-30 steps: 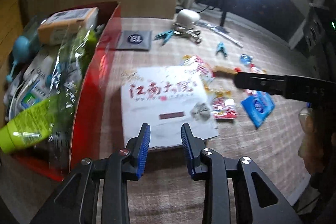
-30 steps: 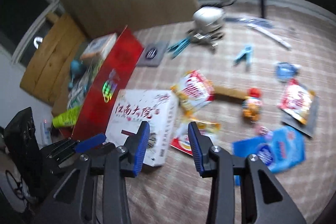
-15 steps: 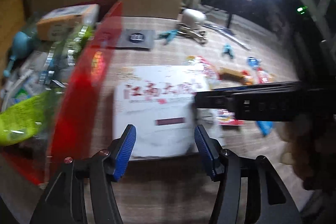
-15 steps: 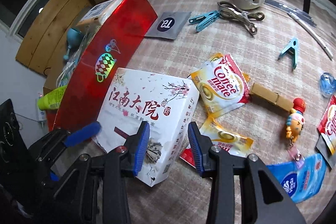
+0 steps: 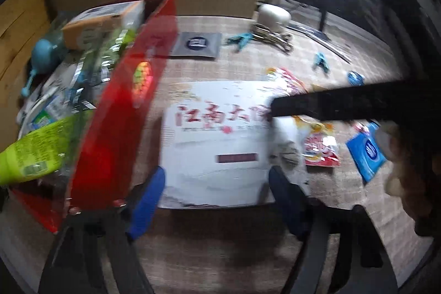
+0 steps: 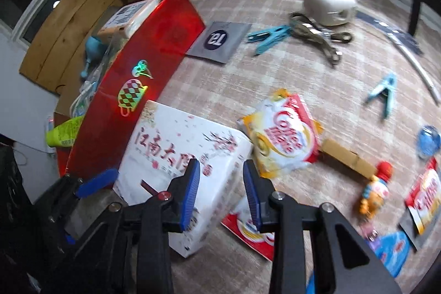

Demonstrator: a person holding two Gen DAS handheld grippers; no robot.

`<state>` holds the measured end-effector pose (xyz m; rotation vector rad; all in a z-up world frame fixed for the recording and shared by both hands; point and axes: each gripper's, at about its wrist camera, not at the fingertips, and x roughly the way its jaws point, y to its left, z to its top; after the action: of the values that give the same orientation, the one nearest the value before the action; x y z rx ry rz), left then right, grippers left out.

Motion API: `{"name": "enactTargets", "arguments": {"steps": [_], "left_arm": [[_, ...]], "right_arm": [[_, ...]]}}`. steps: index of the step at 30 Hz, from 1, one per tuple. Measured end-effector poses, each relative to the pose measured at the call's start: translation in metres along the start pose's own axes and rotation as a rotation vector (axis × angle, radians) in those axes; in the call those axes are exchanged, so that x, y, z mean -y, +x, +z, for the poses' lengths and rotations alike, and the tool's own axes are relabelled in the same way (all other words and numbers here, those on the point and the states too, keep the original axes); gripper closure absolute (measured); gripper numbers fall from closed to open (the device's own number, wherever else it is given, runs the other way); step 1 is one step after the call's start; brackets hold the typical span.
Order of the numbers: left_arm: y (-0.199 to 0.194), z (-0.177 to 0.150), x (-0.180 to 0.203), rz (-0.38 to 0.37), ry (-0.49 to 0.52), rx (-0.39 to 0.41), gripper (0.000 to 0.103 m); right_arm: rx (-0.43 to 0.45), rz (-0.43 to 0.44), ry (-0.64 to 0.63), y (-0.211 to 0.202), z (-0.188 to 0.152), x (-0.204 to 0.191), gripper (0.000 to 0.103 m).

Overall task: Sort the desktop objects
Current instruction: 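Move both open tools to the white box with red Chinese text, then grip the white box between the left and right tools from its sides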

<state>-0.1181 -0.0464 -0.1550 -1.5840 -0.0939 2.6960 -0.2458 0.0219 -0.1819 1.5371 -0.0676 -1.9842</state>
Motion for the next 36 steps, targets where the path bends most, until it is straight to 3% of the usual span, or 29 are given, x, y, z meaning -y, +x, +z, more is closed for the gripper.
{"name": "enactTargets", "arguments": {"steps": [3,5,10,12,20,23,32,36], "left_arm": [[-0.003,0.000,0.010,-0.059,0.035,-0.005,0.029],[-0.006,0.000,0.016,-0.066,0.059,-0.007,0.037],[-0.025,-0.008,-0.010,-0.080,-0.095,0.012,0.037],[-0.032,-0.016,-0.014,-0.042,-0.096,0.011,0.037],[-0.006,-0.026,-0.010,-0.094,-0.138,-0.062,0.040],[0.002,-0.021,-0.015,-0.099,-0.176,-0.055,0.041],[-0.004,-0.026,-0.012,-0.065,-0.125,-0.058,0.041],[-0.008,-0.029,-0.019,-0.062,-0.126,-0.062,0.043]], "right_arm": [[-0.016,-0.009,-0.023,0.005,0.002,-0.003,0.067],[-0.009,0.000,-0.010,0.004,0.002,-0.002,0.067],[-0.007,-0.042,-0.123,0.010,0.013,-0.009,0.067],[-0.026,-0.036,-0.183,0.015,0.021,-0.015,0.068],[-0.106,0.000,-0.406,0.033,0.052,-0.035,0.062],[-0.171,0.075,-0.378,0.038,0.057,-0.031,0.057],[-0.197,0.023,-0.366,0.014,0.025,-0.009,0.055],[-0.234,0.055,-0.373,0.009,0.013,0.003,0.053]]}}
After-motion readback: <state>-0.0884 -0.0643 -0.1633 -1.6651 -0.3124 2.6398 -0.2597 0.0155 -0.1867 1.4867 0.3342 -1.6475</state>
